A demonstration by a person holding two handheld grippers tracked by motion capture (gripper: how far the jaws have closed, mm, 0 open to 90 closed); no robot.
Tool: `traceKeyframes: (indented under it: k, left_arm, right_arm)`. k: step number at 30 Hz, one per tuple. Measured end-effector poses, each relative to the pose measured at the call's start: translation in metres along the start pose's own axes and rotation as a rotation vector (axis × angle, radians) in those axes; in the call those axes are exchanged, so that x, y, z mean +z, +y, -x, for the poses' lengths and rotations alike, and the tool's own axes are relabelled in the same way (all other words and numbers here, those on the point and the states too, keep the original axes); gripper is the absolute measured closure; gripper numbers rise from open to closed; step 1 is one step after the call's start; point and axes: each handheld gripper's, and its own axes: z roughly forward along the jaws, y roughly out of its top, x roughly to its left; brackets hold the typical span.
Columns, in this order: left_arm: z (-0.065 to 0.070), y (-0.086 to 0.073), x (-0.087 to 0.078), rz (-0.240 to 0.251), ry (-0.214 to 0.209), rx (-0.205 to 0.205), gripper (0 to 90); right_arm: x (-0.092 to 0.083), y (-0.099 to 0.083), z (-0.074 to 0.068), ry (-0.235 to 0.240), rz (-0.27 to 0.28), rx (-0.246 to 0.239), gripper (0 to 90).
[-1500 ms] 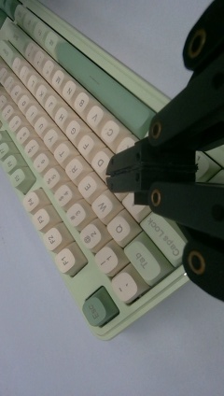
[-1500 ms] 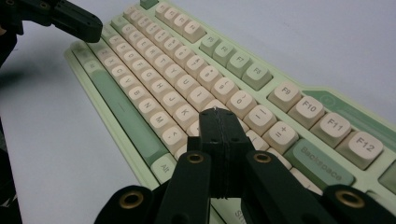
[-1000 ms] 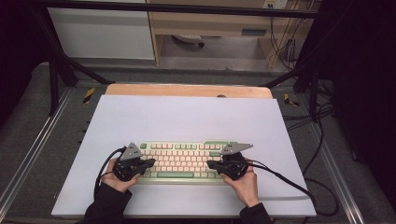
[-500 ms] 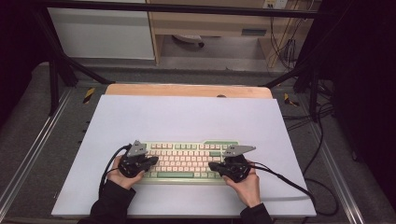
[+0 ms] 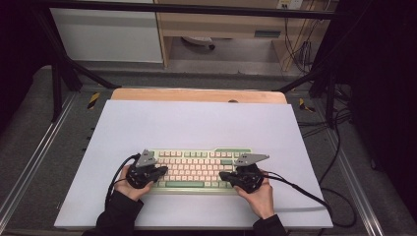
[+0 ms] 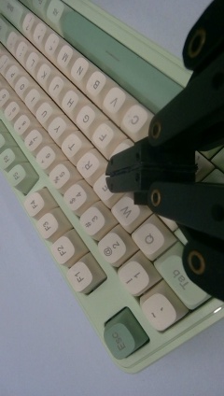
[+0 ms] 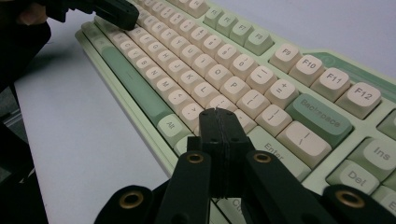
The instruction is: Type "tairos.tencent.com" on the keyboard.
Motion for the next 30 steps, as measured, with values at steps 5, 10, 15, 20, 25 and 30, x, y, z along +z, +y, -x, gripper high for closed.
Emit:
traceKeyframes:
  k: [5, 10, 15, 20, 25, 30]
  left_arm:
    - [0.0, -0.001, -0.001, 0.005, 0.0, -0.001, 89.7]
    - [0.0, 0.001, -0.006, 0.023, -0.01, -0.005, 89.7]
    - [0.001, 0.002, -0.012, 0.034, -0.03, -0.011, 89.7]
    - [0.002, 0.001, -0.013, 0.032, -0.035, -0.009, 89.7]
    - [0.002, -0.001, -0.014, 0.03, -0.038, -0.011, 89.7]
    - [0.002, -0.001, -0.016, 0.032, -0.037, -0.011, 89.7]
  right_arm:
    - [0.001, -0.001, -0.001, 0.003, -0.002, -0.005, 90.0]
    - [0.001, 0.0, -0.001, 0.002, 0.001, -0.003, 90.0]
    - [0.001, 0.0, -0.002, 0.005, 0.01, 0.003, 90.0]
    - [0.004, 0.0, -0.002, 0.012, 0.013, 0.01, 90.0]
    - [0.006, 0.002, -0.003, 0.015, 0.012, 0.005, 90.0]
    - [0.01, 0.003, -0.004, 0.018, 0.009, 0.001, 90.0]
